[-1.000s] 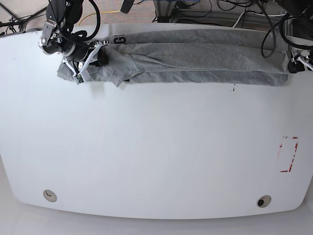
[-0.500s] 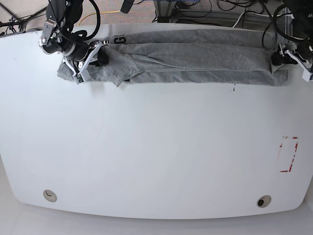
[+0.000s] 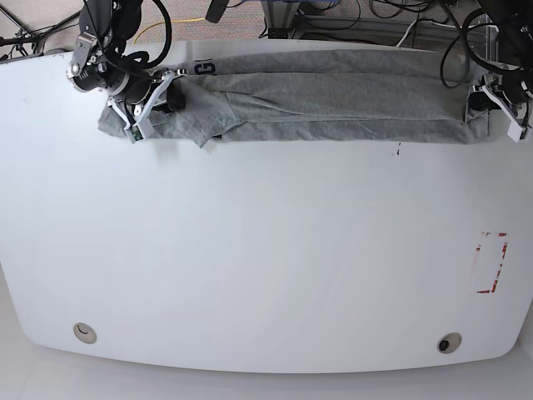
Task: Fold the T-shirt properly
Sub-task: 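Move the left gripper to the strip's middle and grasp the fabric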
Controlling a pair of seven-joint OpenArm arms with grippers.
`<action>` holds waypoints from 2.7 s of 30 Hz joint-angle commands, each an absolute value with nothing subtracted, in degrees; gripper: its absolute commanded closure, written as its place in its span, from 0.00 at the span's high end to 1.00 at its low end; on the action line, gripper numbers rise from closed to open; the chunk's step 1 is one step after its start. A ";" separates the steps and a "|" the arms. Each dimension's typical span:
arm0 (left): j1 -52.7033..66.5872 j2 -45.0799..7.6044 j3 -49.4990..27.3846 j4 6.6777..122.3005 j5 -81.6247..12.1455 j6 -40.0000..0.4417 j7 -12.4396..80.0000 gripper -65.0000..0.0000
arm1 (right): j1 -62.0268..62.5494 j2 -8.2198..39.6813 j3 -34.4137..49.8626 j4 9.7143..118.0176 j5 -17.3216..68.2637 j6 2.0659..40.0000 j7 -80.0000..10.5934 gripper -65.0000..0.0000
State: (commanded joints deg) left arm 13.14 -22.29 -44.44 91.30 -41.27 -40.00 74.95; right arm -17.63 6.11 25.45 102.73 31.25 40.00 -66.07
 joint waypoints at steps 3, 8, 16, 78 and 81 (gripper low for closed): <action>13.85 -21.93 -44.18 100.97 -41.19 -40.00 77.32 0.12 | -17.54 6.11 25.45 102.55 30.99 40.00 -66.07 0.12; 13.93 -20.35 -39.43 111.87 -41.80 -40.00 80.00 0.11 | -17.45 6.11 25.45 102.55 30.90 40.00 -66.07 0.12; 13.58 -18.33 -21.93 113.71 -47.78 -40.00 80.00 0.11 | -17.45 6.11 25.36 102.46 30.99 40.00 -64.84 0.12; 13.32 -14.02 -8.48 113.19 -32.92 -40.00 74.33 0.12 | -15.69 5.14 26.24 112.13 33.71 40.00 -67.12 0.83; 15.60 -13.93 -8.48 112.66 -29.32 -40.00 71.60 0.12 | -15.69 5.14 32.22 111.87 41.71 40.00 -67.30 0.95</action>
State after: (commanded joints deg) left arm 15.60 -13.93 -8.48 112.66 -29.32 -40.00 71.60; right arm -15.69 5.14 32.22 111.87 41.71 40.00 -67.30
